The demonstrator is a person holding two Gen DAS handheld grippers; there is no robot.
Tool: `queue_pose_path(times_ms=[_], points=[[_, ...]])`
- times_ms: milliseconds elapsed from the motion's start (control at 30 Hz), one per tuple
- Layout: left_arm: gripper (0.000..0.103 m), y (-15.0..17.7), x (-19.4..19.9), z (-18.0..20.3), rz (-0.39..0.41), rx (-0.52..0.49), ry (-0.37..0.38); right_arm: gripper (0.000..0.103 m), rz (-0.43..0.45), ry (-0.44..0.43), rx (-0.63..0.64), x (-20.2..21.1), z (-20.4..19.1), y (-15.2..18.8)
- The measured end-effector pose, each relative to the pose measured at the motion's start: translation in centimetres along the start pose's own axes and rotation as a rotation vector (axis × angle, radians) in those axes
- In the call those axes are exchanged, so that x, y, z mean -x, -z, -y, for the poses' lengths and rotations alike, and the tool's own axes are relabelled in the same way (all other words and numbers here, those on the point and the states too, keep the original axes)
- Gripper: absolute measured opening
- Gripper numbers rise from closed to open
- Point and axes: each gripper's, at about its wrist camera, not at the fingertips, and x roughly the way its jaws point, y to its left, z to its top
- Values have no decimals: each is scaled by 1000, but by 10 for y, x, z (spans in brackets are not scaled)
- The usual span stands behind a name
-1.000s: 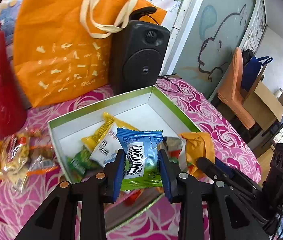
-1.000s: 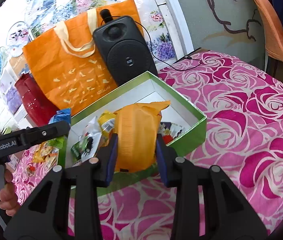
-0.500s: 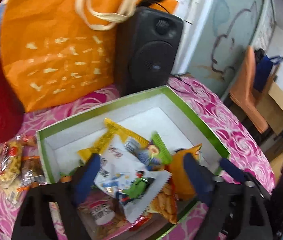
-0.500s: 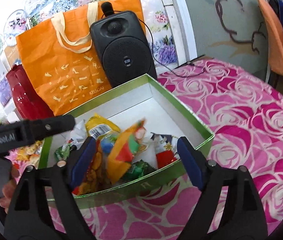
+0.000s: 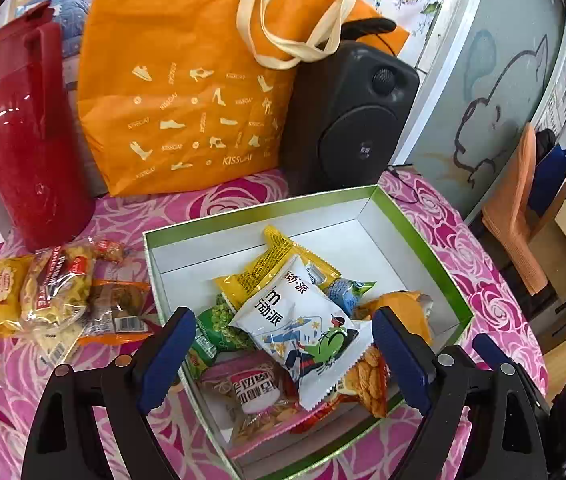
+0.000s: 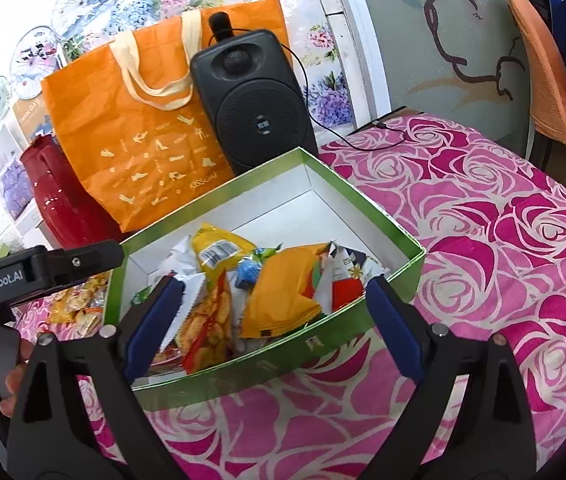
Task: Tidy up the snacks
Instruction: 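Withdraw both open tools from the box toward the snack pile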
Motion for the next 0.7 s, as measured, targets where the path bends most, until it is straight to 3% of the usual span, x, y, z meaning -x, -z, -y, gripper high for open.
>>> queue_pose_path(times_ms=[200,467,700], points=[[92,13,38,-9,38,22,67,95,7,-38,26,19,-19,3],[92,47,82,-46,64,48,-35,95,-34,-149,122,27,-69,21],[92,76,112,-120,73,167,-149,95,-96,-253,220,23,-121,43]])
